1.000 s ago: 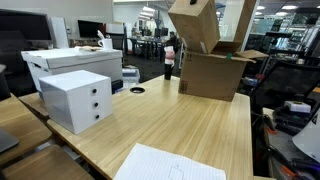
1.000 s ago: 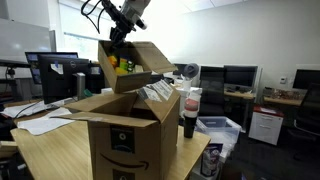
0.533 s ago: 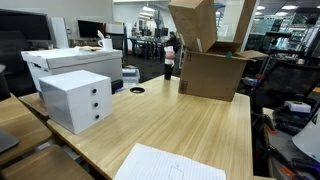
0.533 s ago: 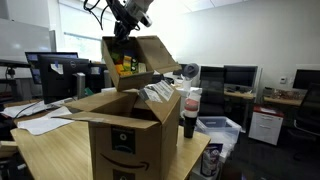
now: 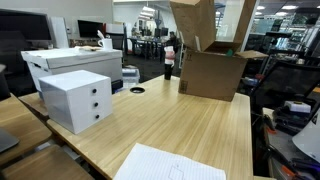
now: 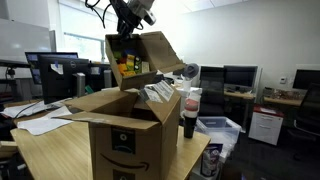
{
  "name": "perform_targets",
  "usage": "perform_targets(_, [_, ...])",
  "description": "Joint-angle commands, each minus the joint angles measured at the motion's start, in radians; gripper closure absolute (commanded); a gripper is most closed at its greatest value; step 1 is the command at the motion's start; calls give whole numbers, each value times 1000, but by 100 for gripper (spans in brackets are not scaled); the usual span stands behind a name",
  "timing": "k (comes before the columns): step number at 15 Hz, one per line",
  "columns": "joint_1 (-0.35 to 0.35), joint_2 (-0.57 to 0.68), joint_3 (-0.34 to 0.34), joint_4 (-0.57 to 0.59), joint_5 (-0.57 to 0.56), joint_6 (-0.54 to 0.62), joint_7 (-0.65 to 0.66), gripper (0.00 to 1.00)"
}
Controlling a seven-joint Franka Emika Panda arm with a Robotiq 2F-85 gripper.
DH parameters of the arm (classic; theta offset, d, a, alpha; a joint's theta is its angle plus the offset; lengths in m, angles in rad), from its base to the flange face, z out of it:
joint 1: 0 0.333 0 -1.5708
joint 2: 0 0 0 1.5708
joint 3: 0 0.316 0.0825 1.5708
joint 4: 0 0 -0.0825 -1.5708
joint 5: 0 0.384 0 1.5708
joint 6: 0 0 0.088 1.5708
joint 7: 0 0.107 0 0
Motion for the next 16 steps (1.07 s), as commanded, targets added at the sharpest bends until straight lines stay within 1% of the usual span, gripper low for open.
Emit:
perform_targets(1, [-19, -21, -4, -20, 48, -6, -48, 97])
perform_targets(6, [-28, -19, -13, -20, 74, -10, -69, 97])
perform_targets(16, [-53, -13, -35, -48, 154, -15, -156, 97])
